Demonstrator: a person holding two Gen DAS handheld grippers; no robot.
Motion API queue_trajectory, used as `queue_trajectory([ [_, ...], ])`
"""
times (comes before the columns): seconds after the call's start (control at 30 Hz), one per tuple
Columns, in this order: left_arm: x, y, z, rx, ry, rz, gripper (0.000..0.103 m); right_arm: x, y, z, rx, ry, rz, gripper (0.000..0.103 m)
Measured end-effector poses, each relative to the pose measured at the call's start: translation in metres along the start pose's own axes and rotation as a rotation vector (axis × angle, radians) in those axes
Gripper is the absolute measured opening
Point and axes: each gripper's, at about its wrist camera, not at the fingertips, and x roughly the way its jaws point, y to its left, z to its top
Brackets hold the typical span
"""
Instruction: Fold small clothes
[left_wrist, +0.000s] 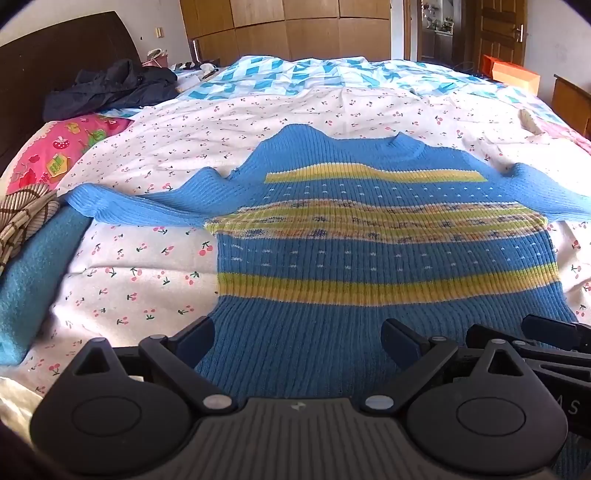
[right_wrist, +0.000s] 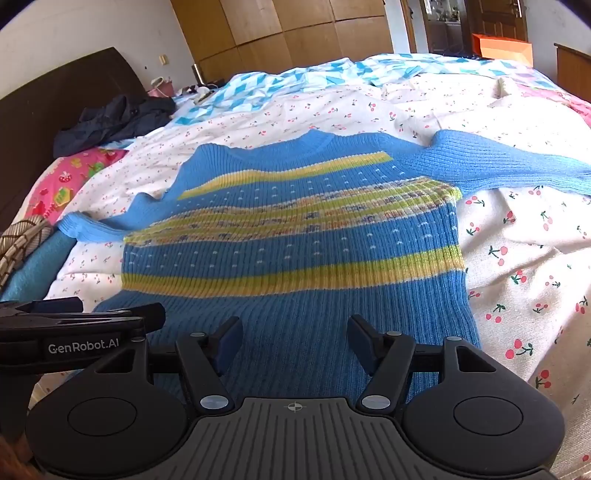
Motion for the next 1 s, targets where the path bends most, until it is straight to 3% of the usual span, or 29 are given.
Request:
queue_trajectory([
  [1.0,-0.0003,0.0013,-0.0011,0.002,0.004,0.010,0.101,0.0011,0.0006,-0.0013,-0.006,0.002,-0.005,0.064],
])
